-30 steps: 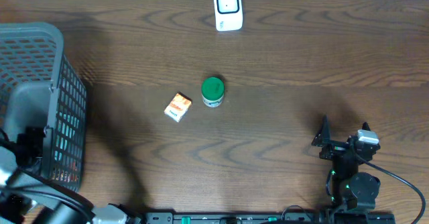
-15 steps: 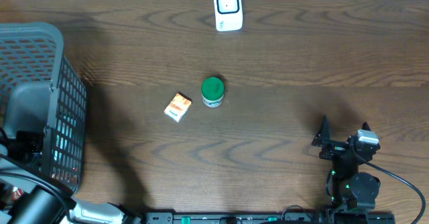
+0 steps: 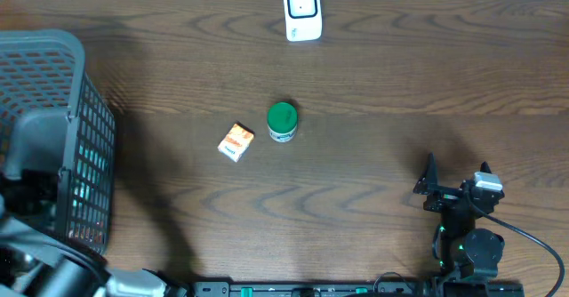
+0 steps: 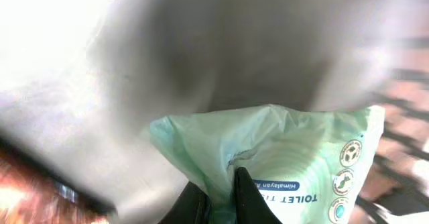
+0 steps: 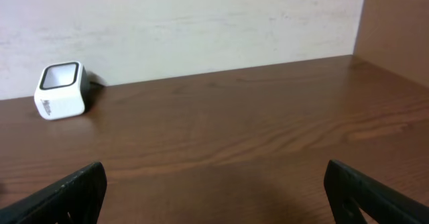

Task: Scan the item barcode
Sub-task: 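Reach into the basket and grasp the mint-green wipes pack, then carry the wipes pack right of the jar and release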

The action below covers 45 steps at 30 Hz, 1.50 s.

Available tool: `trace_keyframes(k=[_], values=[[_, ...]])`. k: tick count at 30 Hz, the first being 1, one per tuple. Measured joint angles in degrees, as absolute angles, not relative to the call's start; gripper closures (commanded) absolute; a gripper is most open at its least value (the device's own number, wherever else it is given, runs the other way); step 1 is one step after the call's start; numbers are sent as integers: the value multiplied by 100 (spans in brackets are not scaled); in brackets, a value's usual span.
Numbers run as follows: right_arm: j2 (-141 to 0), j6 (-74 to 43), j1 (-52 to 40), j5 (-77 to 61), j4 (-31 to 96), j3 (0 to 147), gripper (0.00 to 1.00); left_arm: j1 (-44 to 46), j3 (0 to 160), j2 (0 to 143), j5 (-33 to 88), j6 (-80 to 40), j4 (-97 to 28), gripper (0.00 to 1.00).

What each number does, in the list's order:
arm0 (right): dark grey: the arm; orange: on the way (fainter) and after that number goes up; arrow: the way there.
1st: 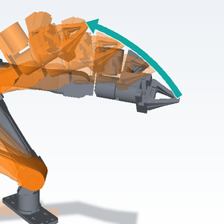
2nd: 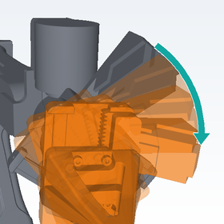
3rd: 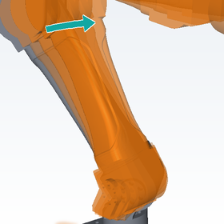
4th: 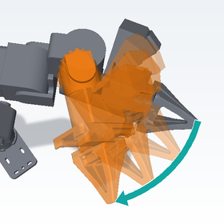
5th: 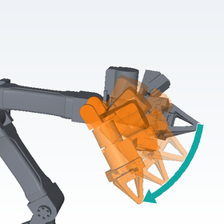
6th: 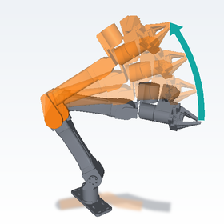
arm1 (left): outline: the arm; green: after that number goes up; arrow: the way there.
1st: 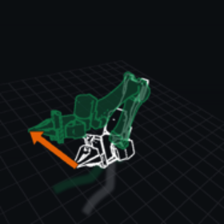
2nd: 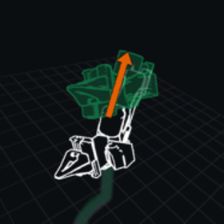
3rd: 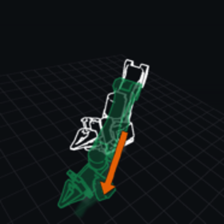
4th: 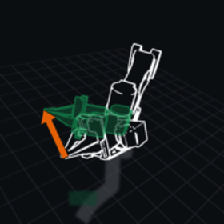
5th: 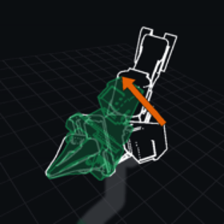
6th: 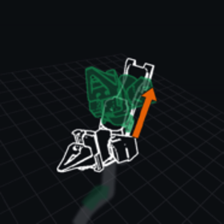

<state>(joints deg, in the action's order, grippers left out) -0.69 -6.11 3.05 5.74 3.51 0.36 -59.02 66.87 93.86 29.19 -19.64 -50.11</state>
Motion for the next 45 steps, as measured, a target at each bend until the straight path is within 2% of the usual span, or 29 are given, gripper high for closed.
trace_keyframes(k=[8, 16, 21, 27, 35, 40, 45], values=[[-69, -611, 305, 576, 349, 36, 1, -5876, 8156, 7179, 3072, -2519, -5039, 92], [-69, -609, 305, 576, 349, 36, 1, -5627, 8243, 5859, 3997, -2742, -5212, 93], [-69, -609, 305, 578, 349, 36, 1, -4858, 8243, 5649, 4578, -2696, -5677, 92], [-69, -609, 305, 578, 349, 36, 1, -3415, 8202, 5819, 5256, -2576, -5850, 93], [-69, -609, 305, 576, 349, 36, 1, -1966, 8197, 6449, 5540, -2729, -5848, 93], [-69, -611, 305, 578, 349, 36, 1, -1275, 8193, 7000, 4845, -2764, -5902, 93], [-69, -609, 305, 578, 349, 36, 1, -148, 8160, 7297, 2646, -3076, -5913, 92]])
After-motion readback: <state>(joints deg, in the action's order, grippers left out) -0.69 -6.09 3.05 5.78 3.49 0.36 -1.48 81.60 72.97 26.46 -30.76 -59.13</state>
